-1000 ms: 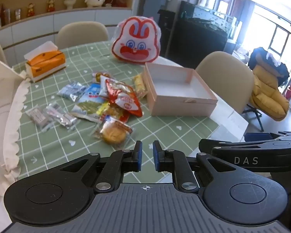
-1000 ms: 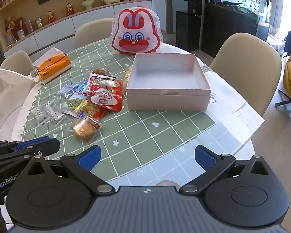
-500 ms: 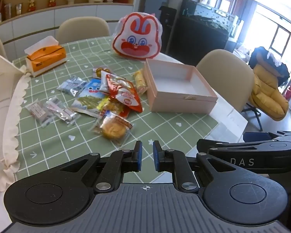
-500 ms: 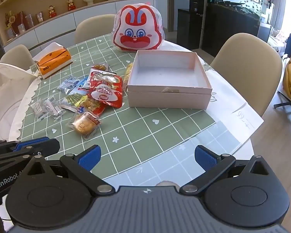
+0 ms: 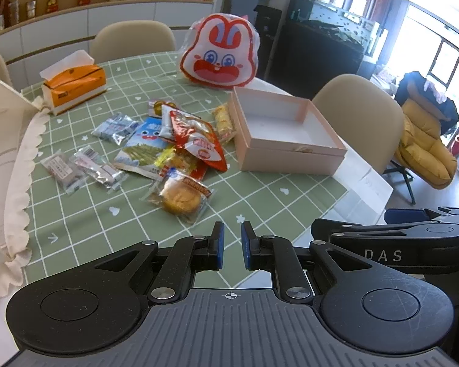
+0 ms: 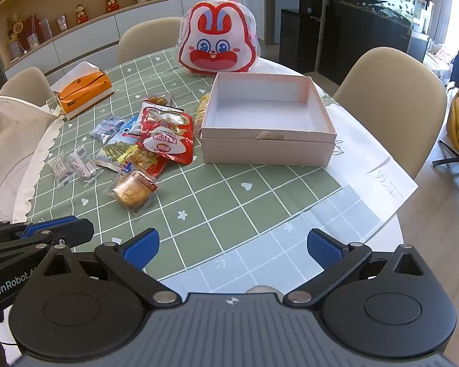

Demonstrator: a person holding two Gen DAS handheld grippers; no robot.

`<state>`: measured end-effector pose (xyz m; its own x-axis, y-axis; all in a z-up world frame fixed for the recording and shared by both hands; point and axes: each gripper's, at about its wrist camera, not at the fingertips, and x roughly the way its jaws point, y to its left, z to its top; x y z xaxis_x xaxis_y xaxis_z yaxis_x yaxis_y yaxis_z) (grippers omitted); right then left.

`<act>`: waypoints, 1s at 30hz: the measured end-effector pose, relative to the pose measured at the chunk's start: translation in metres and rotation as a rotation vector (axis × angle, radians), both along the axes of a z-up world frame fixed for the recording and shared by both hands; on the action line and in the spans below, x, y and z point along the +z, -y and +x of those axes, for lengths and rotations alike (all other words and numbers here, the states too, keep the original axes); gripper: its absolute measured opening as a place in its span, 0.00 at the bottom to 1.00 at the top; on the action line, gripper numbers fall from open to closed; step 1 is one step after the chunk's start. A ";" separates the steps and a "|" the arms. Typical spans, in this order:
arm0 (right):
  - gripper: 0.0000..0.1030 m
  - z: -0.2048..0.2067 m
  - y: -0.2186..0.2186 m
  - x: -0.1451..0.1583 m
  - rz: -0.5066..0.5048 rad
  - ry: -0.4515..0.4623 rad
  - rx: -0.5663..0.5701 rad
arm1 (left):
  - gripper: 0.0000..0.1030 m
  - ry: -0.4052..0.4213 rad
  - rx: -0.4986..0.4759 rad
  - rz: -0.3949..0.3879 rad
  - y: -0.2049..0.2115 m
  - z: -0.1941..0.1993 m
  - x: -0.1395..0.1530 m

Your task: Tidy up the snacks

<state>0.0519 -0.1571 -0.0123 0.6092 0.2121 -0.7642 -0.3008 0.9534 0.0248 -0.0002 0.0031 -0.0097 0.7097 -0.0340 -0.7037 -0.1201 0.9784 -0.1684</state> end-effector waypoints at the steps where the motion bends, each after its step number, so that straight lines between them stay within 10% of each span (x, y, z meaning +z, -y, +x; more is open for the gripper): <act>1: 1.00 0.000 0.000 0.000 0.000 0.000 0.000 | 0.16 0.000 0.000 -0.001 0.000 0.000 0.000; 30: 1.00 -0.003 0.000 0.000 0.001 -0.005 -0.005 | 0.16 -0.003 -0.006 -0.009 0.001 0.000 0.000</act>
<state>0.0489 -0.1570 -0.0119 0.6061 0.2101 -0.7672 -0.2959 0.9548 0.0277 0.0002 0.0022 -0.0095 0.7076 -0.0446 -0.7052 -0.1149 0.9775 -0.1771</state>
